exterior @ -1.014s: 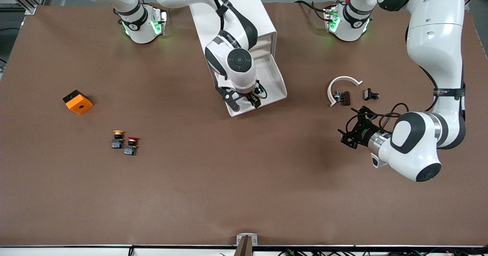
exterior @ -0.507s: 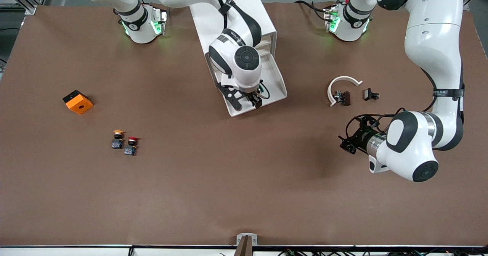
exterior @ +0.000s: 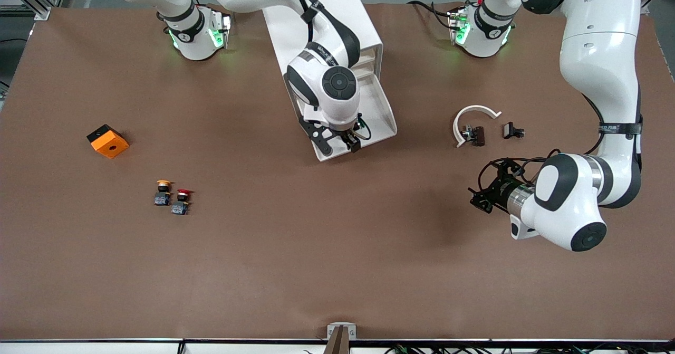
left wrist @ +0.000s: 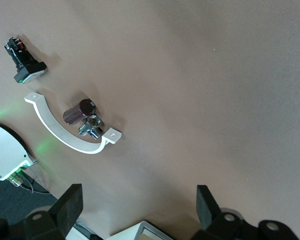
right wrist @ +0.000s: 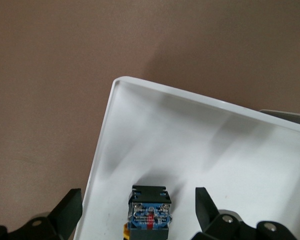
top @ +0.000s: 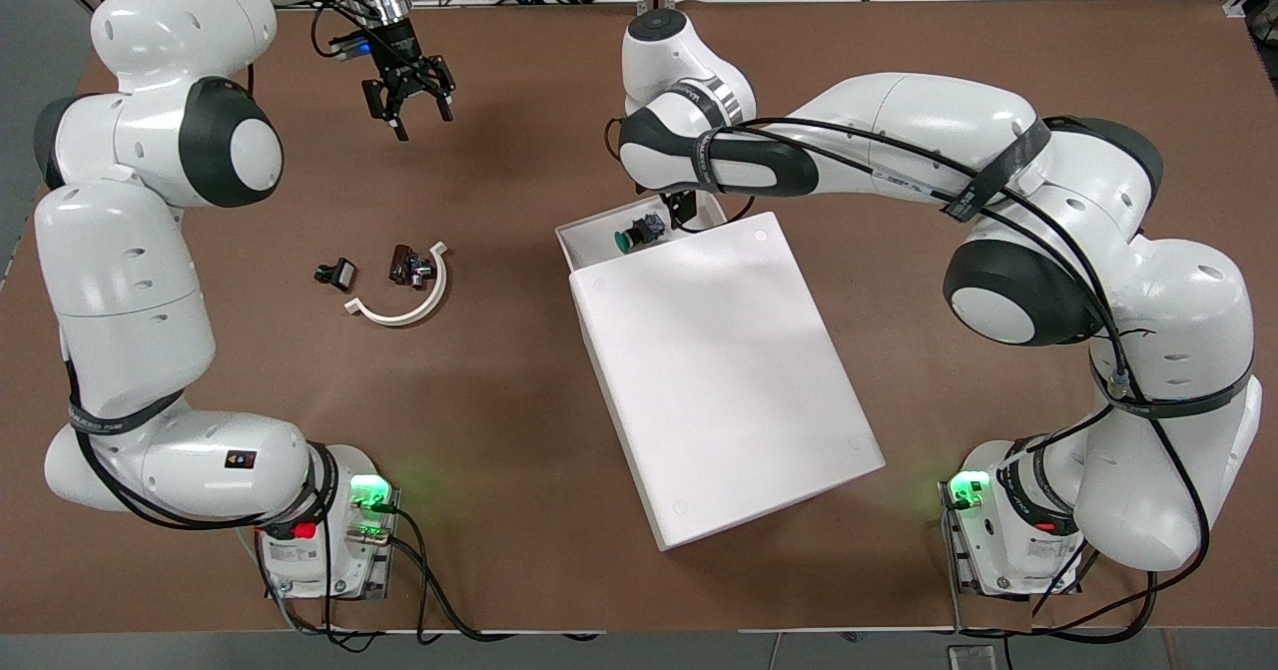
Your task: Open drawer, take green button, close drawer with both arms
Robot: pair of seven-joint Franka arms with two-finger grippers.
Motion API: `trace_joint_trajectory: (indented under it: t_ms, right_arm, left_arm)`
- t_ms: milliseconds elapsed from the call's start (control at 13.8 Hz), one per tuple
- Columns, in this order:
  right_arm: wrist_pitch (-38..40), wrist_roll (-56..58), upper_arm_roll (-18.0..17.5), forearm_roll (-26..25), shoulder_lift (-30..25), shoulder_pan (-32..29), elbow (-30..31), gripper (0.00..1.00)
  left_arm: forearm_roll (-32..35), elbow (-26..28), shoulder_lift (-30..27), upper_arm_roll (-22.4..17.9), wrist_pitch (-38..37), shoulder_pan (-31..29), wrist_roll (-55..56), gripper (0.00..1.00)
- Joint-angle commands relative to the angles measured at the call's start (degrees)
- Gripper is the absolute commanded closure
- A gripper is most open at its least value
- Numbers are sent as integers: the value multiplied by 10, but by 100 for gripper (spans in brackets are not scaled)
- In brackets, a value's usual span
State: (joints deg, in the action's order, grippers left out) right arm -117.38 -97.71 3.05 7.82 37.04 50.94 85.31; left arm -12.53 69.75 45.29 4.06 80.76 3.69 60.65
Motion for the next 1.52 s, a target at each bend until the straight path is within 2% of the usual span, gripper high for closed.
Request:
trace_joint_trajectory:
  t_ms: [0, 579, 796, 941, 1231, 1376, 1448]
  right_arm:
    - [9, -9, -3, -9, 8, -3, -18, 0]
    - [17, -10, -4, -6, 12, -1, -30, 0]
    - [17, -10, -6, -14, 14, 13, -29, 0]
    - [11, -7, -6, -35, 22, 32, -26, 0]
    - [-17, -6, -6, -28, 28, 32, -22, 0]
    - [-29, -3, -7, -27, 28, 31, -22, 46]
    - [-29, -3, -7, -26, 28, 26, -22, 50]
  left_arm:
    - [109, 16, -20, 20, 100, 75, -156, 0]
    - [107, 17, -19, 20, 102, 80, -148, 0]
    - [106, 16, -13, 21, 102, 92, -107, 0]
    - [108, 16, -13, 21, 102, 92, -105, 0]
    - [108, 16, -13, 21, 102, 93, -105, 0]
    - [109, 17, -13, 21, 102, 86, -107, 0]
    - [109, 16, -13, 21, 102, 85, -108, 0]
